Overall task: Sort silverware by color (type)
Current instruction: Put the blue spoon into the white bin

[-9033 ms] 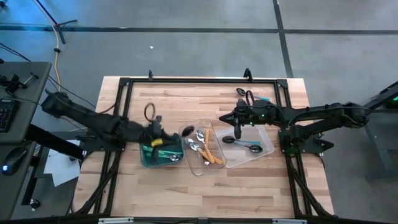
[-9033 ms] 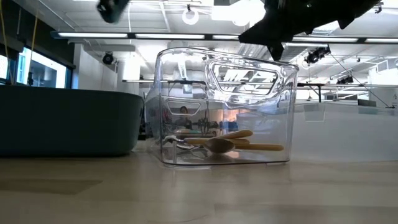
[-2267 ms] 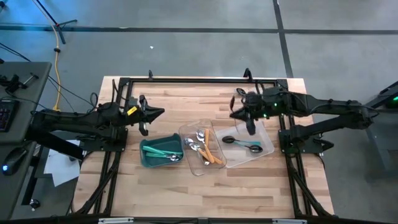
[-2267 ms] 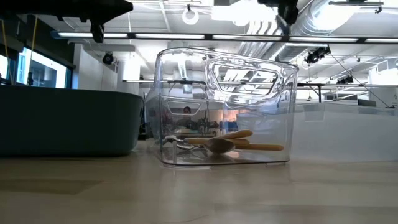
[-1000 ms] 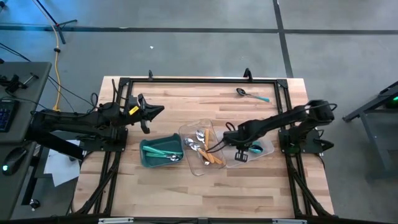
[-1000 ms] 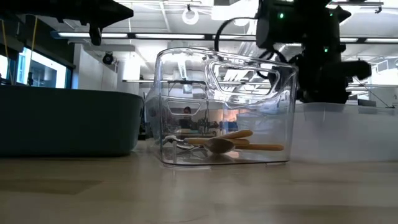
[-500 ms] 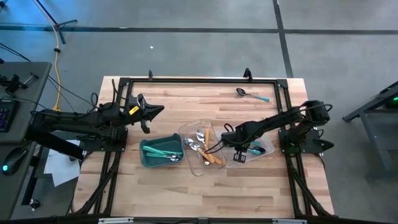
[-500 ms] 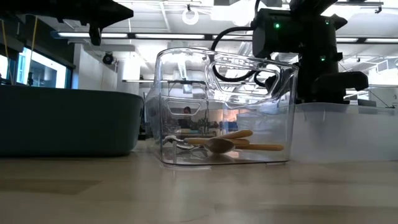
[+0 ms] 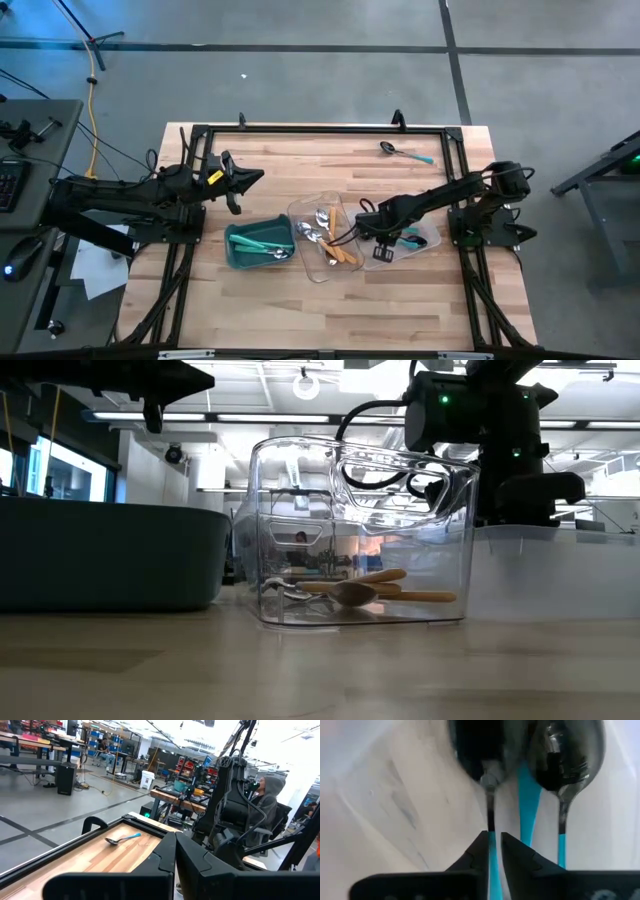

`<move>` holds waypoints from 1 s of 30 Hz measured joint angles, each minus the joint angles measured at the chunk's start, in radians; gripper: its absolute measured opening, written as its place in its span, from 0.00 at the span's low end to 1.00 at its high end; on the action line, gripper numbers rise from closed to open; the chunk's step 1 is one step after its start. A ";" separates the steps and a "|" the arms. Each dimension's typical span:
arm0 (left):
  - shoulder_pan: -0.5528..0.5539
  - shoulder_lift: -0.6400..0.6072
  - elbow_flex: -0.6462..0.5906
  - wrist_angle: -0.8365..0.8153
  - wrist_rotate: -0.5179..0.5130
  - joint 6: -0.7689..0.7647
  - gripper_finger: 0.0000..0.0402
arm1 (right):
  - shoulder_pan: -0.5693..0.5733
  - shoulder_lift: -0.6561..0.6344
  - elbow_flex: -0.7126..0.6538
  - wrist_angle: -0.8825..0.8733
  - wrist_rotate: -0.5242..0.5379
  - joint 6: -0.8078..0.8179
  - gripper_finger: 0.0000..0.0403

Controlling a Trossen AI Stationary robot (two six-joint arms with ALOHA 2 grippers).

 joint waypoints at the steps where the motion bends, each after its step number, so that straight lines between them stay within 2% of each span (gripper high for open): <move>1: 0.000 0.000 0.000 0.000 0.000 0.000 0.00 | 0.000 0.000 0.000 0.000 -0.001 0.007 0.10; 9: 0.000 0.000 0.000 0.000 0.000 0.000 0.00 | 0.000 0.000 0.000 -0.002 -0.007 -0.009 0.36; 14: 0.000 0.000 0.000 0.000 0.000 0.000 0.00 | 0.000 -0.001 0.000 -0.015 -0.042 -0.040 0.46; 21: 0.000 0.000 0.000 0.000 0.000 0.001 0.00 | 0.000 -0.057 0.000 -0.110 -0.048 -0.113 0.49; 26: 0.000 0.000 0.000 -0.003 0.000 0.001 0.00 | 0.016 -0.187 0.000 -0.129 -0.019 -0.119 0.49; 30: 0.000 0.000 0.000 -0.003 -0.006 0.000 0.00 | 0.044 -0.293 0.000 -0.126 0.059 -0.115 0.49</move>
